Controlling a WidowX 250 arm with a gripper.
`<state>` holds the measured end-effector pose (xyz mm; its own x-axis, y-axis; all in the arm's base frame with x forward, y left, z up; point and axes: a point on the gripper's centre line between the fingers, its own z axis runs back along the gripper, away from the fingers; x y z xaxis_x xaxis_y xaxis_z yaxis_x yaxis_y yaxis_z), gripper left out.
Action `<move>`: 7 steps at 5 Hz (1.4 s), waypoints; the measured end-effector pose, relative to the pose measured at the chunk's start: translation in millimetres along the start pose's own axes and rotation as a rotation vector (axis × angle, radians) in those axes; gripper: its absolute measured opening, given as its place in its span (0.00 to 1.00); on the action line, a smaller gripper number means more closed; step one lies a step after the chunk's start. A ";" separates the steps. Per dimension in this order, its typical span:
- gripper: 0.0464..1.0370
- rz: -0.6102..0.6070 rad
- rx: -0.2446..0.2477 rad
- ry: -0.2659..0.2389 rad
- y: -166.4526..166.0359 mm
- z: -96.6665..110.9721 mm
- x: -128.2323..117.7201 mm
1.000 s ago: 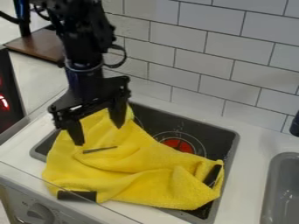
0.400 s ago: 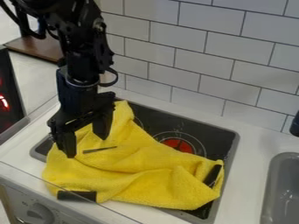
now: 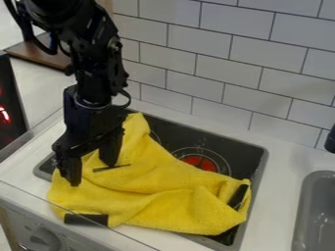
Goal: Unfold the cloth from bottom left to top right
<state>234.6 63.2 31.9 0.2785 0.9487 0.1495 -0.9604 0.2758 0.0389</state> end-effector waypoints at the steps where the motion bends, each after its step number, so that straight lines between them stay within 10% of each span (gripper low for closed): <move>1: 0.90 -0.001 -0.001 0.001 0.7 -0.4 -0.7; 4: 0.12 -0.013 -0.001 0.012 4.1 -4.4 -4.6; 7: 0.00 -0.026 -0.004 0.047 5.4 -1.2 -10.5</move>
<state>226.5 54.9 29.4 0.3038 0.9473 0.1018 -0.9527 0.3013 0.0387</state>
